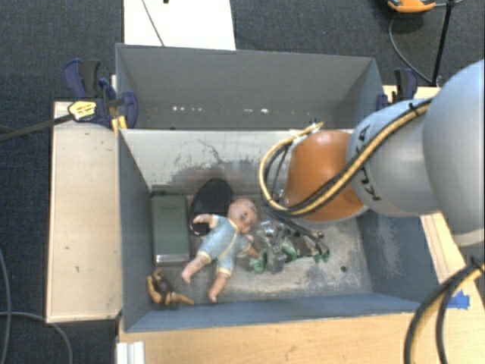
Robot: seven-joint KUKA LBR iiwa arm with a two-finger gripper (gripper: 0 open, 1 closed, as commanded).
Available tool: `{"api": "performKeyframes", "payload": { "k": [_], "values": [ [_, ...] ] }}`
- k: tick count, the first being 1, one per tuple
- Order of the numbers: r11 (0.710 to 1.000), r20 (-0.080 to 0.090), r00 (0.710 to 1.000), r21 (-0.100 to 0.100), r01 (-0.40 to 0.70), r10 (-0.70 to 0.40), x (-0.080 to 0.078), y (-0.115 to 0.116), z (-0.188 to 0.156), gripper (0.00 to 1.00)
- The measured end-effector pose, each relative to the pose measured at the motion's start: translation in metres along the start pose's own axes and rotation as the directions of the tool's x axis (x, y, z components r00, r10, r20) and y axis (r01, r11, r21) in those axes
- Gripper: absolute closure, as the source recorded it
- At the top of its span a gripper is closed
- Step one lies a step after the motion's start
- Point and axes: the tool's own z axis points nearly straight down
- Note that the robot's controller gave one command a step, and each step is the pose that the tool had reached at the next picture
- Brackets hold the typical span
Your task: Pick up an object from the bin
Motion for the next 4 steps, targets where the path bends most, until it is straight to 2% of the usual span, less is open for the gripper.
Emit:
{"api": "performKeyframes", "payload": {
  "k": [2,3,4],
  "values": [
    [1.000,-0.004,1.000,-0.001,0.000,0.000,0.002,0.000,-0.005,1.00],
    [1.000,-0.006,1.000,-0.001,0.000,0.000,0.002,0.000,-0.021,1.00],
    [1.000,0.000,1.000,0.000,0.000,0.000,0.001,0.000,-0.033,1.00]
  ]
}}
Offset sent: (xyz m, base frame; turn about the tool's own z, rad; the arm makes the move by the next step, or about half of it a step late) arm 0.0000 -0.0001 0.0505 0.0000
